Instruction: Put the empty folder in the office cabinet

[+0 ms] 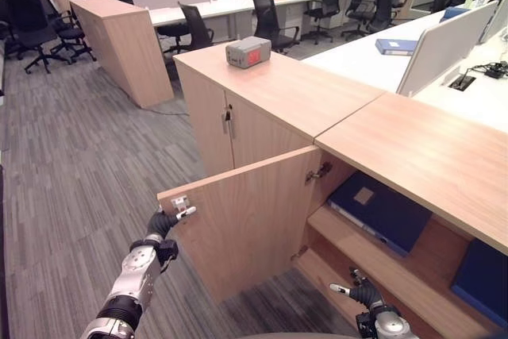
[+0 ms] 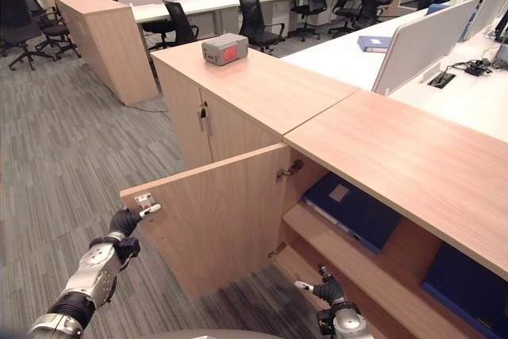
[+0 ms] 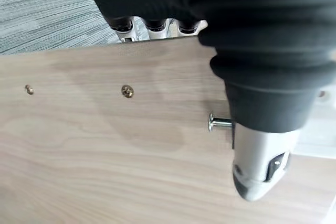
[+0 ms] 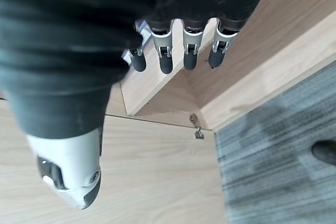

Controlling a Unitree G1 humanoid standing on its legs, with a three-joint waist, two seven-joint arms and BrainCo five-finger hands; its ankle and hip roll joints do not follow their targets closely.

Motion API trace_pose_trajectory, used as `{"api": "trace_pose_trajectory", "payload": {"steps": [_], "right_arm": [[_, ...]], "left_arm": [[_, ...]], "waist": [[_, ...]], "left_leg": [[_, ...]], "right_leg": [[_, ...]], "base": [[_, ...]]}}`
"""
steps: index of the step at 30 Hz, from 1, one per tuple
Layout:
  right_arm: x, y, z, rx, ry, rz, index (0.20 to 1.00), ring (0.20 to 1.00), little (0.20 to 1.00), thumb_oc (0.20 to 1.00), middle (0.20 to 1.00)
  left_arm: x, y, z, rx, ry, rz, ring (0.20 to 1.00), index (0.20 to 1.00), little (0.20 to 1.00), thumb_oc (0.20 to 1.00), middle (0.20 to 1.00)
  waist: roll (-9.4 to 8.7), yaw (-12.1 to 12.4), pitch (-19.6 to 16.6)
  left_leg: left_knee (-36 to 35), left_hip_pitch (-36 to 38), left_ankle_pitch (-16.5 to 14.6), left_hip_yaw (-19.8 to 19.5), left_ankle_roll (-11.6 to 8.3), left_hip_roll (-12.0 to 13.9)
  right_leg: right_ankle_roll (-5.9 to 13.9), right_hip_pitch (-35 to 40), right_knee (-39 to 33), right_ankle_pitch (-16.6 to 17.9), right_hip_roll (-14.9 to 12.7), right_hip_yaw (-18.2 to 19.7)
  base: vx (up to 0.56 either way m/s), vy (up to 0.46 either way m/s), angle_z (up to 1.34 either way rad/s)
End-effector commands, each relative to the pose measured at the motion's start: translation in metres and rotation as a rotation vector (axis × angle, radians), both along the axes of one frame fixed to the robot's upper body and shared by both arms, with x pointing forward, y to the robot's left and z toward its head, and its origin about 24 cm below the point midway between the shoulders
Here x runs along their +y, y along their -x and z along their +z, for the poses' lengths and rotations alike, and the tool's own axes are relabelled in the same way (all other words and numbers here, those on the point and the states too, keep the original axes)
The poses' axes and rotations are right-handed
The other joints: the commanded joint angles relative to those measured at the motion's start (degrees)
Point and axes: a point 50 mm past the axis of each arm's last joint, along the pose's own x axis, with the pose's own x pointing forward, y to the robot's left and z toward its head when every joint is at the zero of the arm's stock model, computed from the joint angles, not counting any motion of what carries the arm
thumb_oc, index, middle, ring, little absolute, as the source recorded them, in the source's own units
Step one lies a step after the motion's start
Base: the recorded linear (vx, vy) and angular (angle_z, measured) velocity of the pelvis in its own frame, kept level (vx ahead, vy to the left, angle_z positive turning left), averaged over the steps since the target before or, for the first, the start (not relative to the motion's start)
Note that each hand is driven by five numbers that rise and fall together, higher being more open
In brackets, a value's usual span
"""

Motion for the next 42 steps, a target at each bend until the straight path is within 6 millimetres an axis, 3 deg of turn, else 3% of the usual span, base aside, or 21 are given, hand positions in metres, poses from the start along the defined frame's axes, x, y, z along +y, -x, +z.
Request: {"api": "trace_pose_trajectory", "payload": {"steps": [1,7,12,17,21,26,31,36,37,39,42], "right_arm": [[0.007,-0.024,0.006,-0.056,-0.017,0.025,1.000,1.000,1.000,1.000,1.000],[0.006,-0.022,0.005,-0.044,-0.020,0.019,1.000,1.000,1.000,1.000,1.000],[0.002,-0.025,0.008,-0.053,-0.026,0.020,1.000,1.000,1.000,1.000,1.000],[0.000,-0.028,0.011,-0.068,-0.040,0.023,1.000,1.000,1.000,1.000,1.000],[0.002,-0.025,0.008,-0.047,-0.057,0.043,1.000,1.000,1.000,1.000,1.000],[0.001,-0.011,-0.005,0.040,-0.076,-0.004,1.000,1.000,1.000,1.000,1.000],[-0.006,0.001,-0.013,0.096,-0.103,-0.105,1.000,1.000,1.000,1.000,1.000],[-0.009,-0.005,-0.013,0.100,-0.108,-0.141,1.000,1.000,1.000,1.000,1.000],[-0.008,-0.019,-0.008,0.068,-0.103,-0.143,1.000,1.000,1.000,1.000,1.000],[-0.005,-0.027,-0.005,0.041,-0.112,-0.167,1.000,1.000,1.000,1.000,1.000],[-0.002,-0.027,-0.006,0.045,-0.120,-0.176,1.000,1.000,1.000,1.000,1.000]], "left_arm": [[-0.050,-0.048,0.043,-0.209,0.044,-0.208,1.000,1.000,1.000,1.000,1.000],[-0.060,-0.037,0.036,-0.189,0.055,-0.272,1.000,1.000,1.000,1.000,1.000],[-0.058,-0.006,0.018,-0.097,0.004,-0.414,1.000,1.000,1.000,1.000,1.000],[-0.048,0.014,0.023,-0.075,-0.073,-0.561,1.000,1.000,1.000,1.000,1.000],[-0.044,0.028,0.043,-0.099,-0.037,-0.701,1.000,1.000,1.000,1.000,1.000],[-0.043,0.030,0.077,-0.114,0.011,-0.880,1.000,1.000,1.000,1.000,1.000],[-0.042,0.030,0.094,-0.067,0.022,-1.020,1.000,1.000,1.000,1.000,1.000],[-0.047,0.023,0.093,-0.077,0.016,-1.029,1.000,1.000,1.000,1.000,1.000],[-0.056,0.016,0.092,-0.111,0.027,-1.009,1.000,1.000,1.000,1.000,1.000],[-0.065,0.013,0.092,-0.151,0.063,-0.974,1.000,1.000,1.000,1.000,1.000],[-0.073,0.013,0.089,-0.171,0.100,-0.950,1.000,1.000,1.000,1.000,1.000]], "waist": [[-1.03,-0.42,1.39],[-1.08,-0.11,1.55],[-0.76,0.45,2.24],[-0.54,0.99,2.63],[-0.50,1.74,2.96],[-0.14,2.05,3.01],[0.42,1.56,3.45],[1.19,1.28,4.92],[2.16,1.03,6.80],[3.58,2.17,7.25],[3.77,2.90,6.86]], "left_leg": [[0.76,2.11,-5.73,2.40,-0.39,-0.72],[0.76,2.07,-5.81,2.32,-0.22,-0.85],[0.76,1.31,-5.63,1.79,0.02,-1.28],[0.76,0.81,-5.72,1.53,0.08,-1.51],[0.76,0.77,-5.82,1.59,0.19,-1.69],[0.76,0.61,-5.86,1.96,0.21,-1.83],[0.76,0.50,-6.06,2.49,0.34,-2.19],[0.76,-0.59,-5.45,4.31,0.59,-2.30],[0.76,-1.89,-4.41,5.46,0.81,-1.44],[0.99,-3.86,-3.01,7.50,1.11,0.00],[1.52,-4.79,-2.37,9.18,1.11,0.47]], "right_leg": [[5.35,-0.13,1.99,-1.43,-4.96,-2.21],[5.39,-0.32,2.23,-1.43,-5.20,-2.34],[5.61,-0.94,2.53,-1.34,-5.57,-2.50],[5.80,-1.43,2.90,-1.31,-5.92,-2.83],[5.91,-1.62,3.12,-1.18,-6.01,-2.83],[6.20,-1.84,3.17,-0.75,-6.22,-2.81],[6.79,-2.86,3.81,-0.11,-6.65,-2.52],[7.67,-6.29,6.46,1.23,-7.15,-1.83],[7.94,-9.68,11.67,1.15,-6.81,-2.34],[6.65,-9.63,16.32,-2.01,-7.96,-7.95],[5.49,-7.58,20.10,-4.41,-9.44,-11.31]], "base": [[0.00,0.000,0.00],[0.00,0.000,0.00],[0.00,0.000,0.00],[0.00,0.000,0.00],[0.00,0.000,0.00],[0.00,0.000,0.00],[-0.01,0.005,-0.01],[-0.13,0.007,-0.21],[-0.32,0.009,-0.28],[-0.28,0.007,-0.15],[-0.17,-0.038,-0.45]]}}
